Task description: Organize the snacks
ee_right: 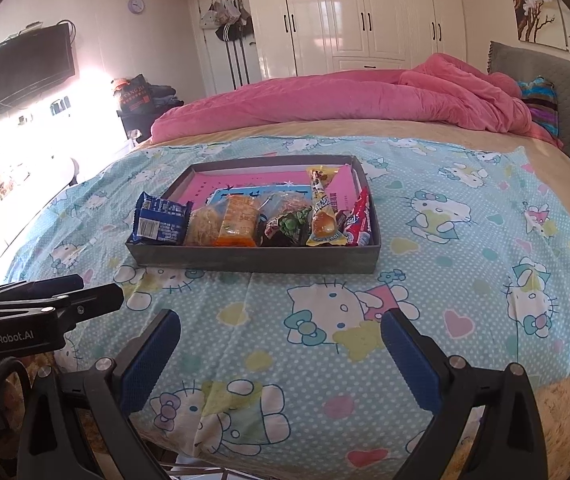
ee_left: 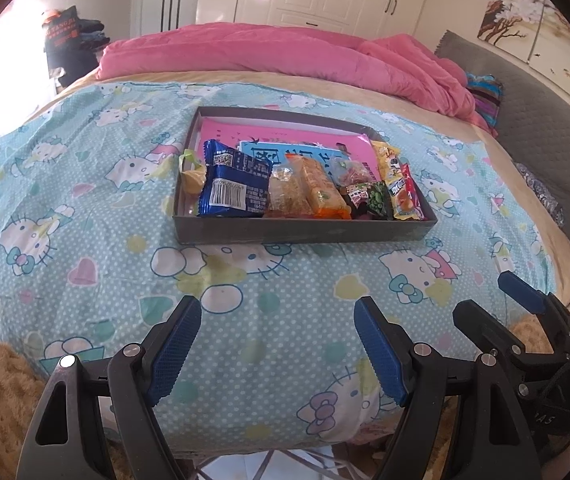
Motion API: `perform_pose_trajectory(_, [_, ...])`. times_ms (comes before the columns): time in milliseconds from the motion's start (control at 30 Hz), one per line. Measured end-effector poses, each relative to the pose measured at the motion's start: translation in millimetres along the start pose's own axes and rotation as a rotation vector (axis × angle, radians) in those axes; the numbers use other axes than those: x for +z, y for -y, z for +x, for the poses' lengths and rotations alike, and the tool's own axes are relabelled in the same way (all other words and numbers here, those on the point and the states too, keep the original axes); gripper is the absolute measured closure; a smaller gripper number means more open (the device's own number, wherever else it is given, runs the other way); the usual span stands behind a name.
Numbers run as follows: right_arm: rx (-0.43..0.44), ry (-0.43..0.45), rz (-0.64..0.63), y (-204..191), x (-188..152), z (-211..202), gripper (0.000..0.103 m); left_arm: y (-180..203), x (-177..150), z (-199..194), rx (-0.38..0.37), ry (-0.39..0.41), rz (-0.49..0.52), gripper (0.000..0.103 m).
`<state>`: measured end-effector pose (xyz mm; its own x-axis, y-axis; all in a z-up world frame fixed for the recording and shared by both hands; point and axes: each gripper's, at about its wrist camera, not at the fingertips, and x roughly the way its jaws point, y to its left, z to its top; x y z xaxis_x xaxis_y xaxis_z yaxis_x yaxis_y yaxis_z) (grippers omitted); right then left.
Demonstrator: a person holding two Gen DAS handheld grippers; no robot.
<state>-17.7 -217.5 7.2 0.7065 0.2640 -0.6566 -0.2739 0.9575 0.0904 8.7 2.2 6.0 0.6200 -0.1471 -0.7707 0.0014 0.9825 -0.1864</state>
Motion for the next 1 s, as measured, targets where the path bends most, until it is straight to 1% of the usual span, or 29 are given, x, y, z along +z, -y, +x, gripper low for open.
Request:
perform_pose_trajectory(300, [-0.009, -0.008, 0.000, 0.1, -0.3, 2.7, 0.002, 2.4, 0.7, -2.2, -0.002, 0.008, 0.011, 0.023])
perform_pose_trajectory(433, [-0.008, -0.006, -0.003, -0.1, -0.4, 1.9, 0.002, 2.5, 1.3, -2.6, 0.010, 0.006, 0.016, 0.023])
perform_pose_trajectory(867, [-0.012, 0.003, -0.016, -2.9, 0.5, -0.6, 0.002, 1.1, 2.5, -6.0, 0.003, 0.018, 0.008, 0.023])
perform_pose_trajectory(1000, [-0.015, 0.004, -0.017, -3.1, 0.9, -1.5, 0.002, 1.2, 2.6, -6.5, 0.011, 0.021, 0.008, 0.023])
